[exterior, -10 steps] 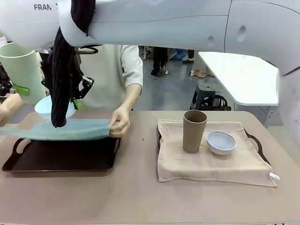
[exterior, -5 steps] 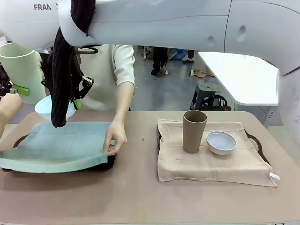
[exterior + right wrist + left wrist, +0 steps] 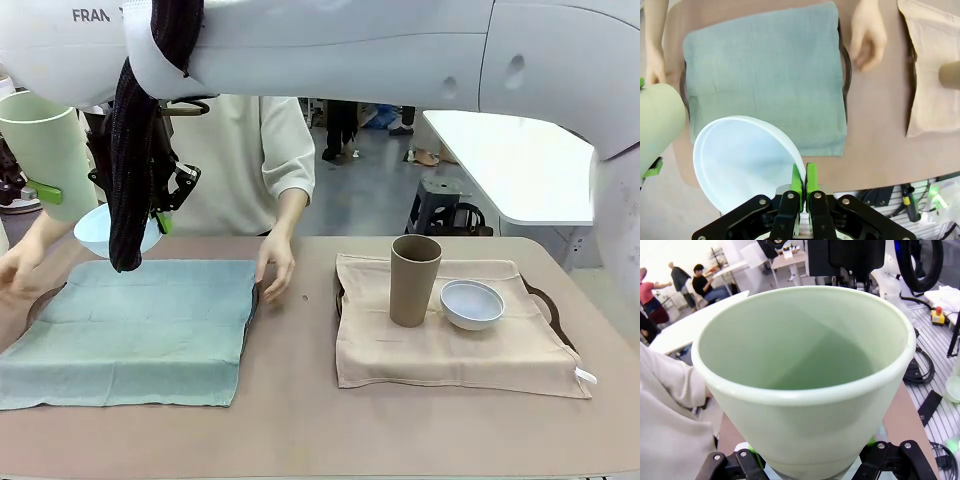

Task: Set up a tray with a mat and arrange the tableware.
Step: Place the Picnic Bowl and Reusable plastic cup back onto the Handle tray in front of the human's position.

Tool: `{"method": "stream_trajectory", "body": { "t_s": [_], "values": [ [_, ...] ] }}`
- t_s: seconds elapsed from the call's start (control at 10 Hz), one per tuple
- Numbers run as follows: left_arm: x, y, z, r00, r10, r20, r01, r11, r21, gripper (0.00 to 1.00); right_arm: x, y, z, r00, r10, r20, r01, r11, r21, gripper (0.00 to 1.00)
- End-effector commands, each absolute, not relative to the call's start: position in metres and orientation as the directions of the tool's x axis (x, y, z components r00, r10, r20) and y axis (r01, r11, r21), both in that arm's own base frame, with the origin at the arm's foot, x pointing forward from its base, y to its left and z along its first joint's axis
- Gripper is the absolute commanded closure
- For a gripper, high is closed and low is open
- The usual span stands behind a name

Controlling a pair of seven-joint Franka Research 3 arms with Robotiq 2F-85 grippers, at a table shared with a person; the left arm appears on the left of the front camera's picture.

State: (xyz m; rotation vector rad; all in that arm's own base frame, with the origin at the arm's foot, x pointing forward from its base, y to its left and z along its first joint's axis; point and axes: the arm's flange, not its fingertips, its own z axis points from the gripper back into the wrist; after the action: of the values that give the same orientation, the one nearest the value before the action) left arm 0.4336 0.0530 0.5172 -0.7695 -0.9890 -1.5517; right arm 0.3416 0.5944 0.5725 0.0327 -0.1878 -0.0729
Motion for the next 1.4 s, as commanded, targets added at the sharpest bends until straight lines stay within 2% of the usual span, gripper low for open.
{"method": "stream_trajectory", "body": {
  "t_s": [0.0, 1.3],
  "values": [
    [0.4333, 0.0533, 0.5179, -0.207, -0.441, 0.873, 0.978, -0.067, 0.198, 1.00, 0.3407, 0.5943, 0.5741, 0.980, -0.068, 0.187, 0.062, 0.997, 0.039, 1.00],
    [0.4333, 0.0533, 0.5179, -0.207, -0.441, 0.873, 0.978, -0.067, 0.198, 1.00, 0.3407, 0.5943, 0.5741, 0.980, -0.068, 0.187, 0.062, 0.997, 0.039, 1.00]
  ]
}}
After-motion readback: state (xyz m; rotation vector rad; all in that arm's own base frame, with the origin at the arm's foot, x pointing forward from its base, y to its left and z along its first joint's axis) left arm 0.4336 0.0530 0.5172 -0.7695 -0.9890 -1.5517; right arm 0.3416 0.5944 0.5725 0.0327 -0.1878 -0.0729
